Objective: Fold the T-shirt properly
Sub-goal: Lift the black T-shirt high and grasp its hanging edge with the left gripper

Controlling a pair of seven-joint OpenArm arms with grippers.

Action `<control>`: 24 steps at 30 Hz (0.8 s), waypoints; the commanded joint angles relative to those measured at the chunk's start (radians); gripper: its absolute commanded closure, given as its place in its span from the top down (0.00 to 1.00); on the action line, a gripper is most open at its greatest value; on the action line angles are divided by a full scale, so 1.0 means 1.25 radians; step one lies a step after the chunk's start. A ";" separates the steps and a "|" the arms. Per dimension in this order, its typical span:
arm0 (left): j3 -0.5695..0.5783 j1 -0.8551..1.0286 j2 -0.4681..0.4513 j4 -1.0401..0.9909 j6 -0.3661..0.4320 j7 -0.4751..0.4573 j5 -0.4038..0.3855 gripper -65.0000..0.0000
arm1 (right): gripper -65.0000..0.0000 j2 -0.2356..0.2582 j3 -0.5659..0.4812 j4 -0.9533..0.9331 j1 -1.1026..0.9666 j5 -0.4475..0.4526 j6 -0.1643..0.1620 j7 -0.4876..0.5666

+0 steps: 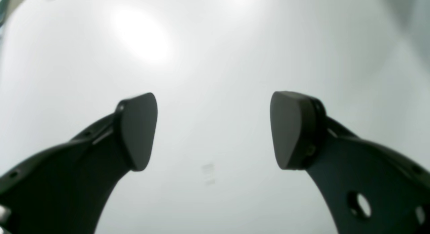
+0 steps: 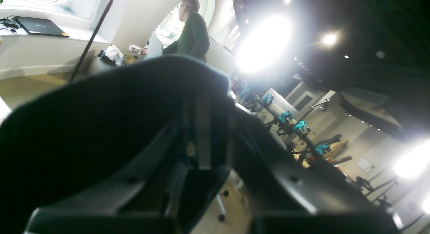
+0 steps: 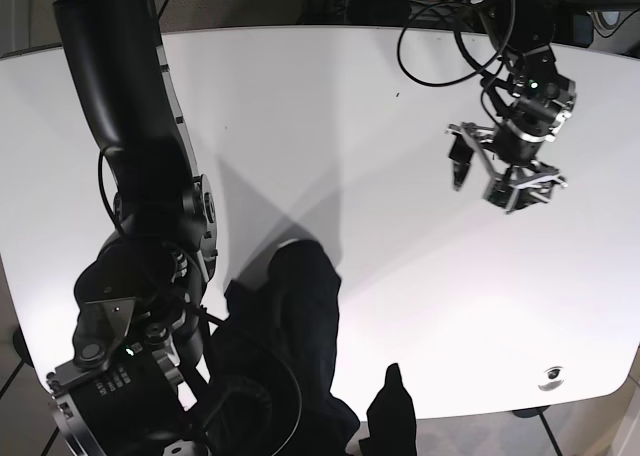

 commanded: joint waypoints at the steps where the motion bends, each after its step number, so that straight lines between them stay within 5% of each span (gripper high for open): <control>1: 0.026 -0.051 -0.002 -0.027 0.003 -0.020 -0.006 0.76 | 0.03 0.000 0.004 0.003 0.023 -0.004 -0.005 0.021; 8: 0.093 -0.182 0.000 -0.212 0.003 -0.064 -0.015 0.76 | 0.03 -0.001 0.004 0.003 0.000 -0.004 -0.005 0.021; 16: 0.145 -0.271 -0.098 -0.437 0.003 -0.095 -0.267 0.76 | 0.03 -0.001 0.004 0.003 -0.010 -0.004 -0.005 0.021; 24: 0.272 -0.375 -0.109 -0.625 0.003 -0.157 -0.283 0.76 | 0.03 -0.001 0.004 0.003 -0.010 -0.004 -0.005 0.021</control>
